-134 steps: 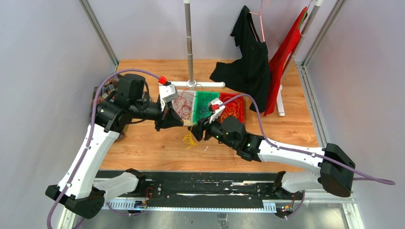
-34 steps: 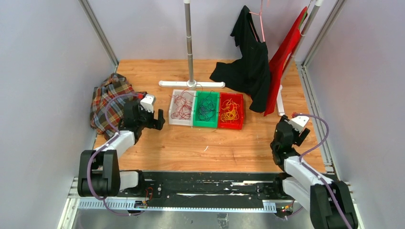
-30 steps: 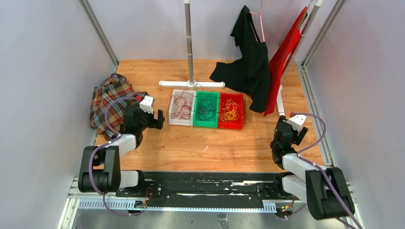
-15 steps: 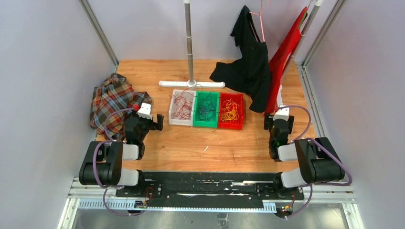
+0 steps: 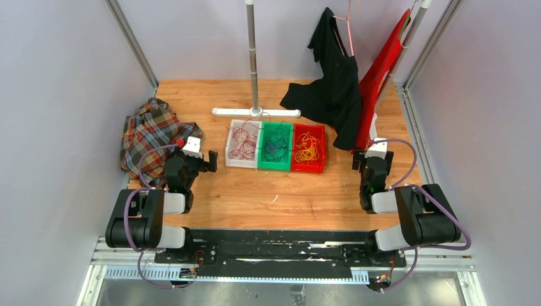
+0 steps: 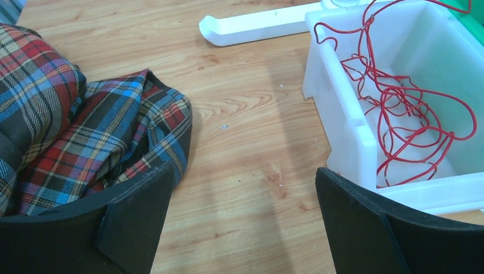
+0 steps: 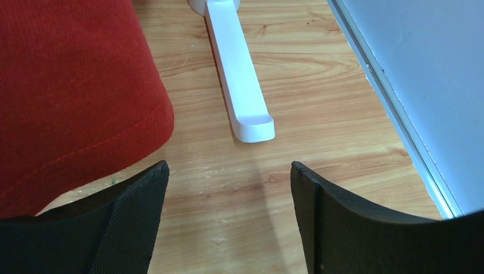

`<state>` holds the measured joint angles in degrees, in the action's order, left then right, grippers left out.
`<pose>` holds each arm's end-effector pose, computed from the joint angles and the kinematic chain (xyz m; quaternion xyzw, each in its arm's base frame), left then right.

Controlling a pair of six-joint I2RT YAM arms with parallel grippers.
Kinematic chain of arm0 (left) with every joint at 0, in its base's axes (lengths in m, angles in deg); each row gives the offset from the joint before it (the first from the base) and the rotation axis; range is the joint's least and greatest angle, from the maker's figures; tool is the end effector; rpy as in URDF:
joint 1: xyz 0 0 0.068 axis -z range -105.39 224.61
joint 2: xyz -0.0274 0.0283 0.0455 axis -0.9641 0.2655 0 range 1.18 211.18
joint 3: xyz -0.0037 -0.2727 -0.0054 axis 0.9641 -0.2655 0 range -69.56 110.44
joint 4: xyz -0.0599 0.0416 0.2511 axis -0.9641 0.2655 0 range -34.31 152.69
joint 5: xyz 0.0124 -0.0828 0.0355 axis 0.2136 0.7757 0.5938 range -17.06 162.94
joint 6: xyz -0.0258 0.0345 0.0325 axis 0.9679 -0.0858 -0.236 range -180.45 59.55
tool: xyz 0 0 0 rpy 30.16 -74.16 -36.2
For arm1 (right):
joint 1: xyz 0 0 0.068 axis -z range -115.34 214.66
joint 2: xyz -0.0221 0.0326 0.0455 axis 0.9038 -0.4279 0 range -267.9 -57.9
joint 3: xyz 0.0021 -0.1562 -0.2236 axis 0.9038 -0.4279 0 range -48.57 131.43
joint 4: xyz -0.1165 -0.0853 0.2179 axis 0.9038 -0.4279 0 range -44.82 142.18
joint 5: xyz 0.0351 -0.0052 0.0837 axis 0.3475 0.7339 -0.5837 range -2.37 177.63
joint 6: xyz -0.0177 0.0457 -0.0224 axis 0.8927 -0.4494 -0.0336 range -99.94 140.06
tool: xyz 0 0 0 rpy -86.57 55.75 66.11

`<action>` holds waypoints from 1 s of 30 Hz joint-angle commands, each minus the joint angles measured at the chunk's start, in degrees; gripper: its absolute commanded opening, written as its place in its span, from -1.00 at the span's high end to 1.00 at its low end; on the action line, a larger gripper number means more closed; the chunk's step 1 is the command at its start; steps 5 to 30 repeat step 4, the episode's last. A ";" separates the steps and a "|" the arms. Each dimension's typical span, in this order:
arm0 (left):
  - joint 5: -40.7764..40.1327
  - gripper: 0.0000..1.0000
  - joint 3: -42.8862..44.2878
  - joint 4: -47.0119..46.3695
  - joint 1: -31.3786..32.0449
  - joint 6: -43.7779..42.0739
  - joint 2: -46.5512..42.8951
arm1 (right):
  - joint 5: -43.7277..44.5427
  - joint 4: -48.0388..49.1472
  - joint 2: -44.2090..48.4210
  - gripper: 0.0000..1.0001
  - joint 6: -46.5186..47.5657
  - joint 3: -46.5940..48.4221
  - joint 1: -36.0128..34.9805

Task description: Untangle the cables

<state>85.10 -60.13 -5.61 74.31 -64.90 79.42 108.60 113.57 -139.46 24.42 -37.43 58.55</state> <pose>0.2186 -0.0064 0.1509 0.0969 0.7446 -0.0524 0.6583 0.2258 0.0114 0.1471 0.0495 0.7555 -0.1287 0.6405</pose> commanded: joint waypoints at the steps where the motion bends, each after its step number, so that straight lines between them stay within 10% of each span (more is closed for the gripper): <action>1: -1.14 -0.96 0.24 -3.33 0.05 -0.18 0.11 | -0.26 0.26 -0.14 -0.56 0.21 0.99 0.92; 30: -1.10 -0.96 0.24 -3.25 0.05 -0.12 0.01 | -0.32 1.01 0.03 -0.56 0.32 0.50 0.94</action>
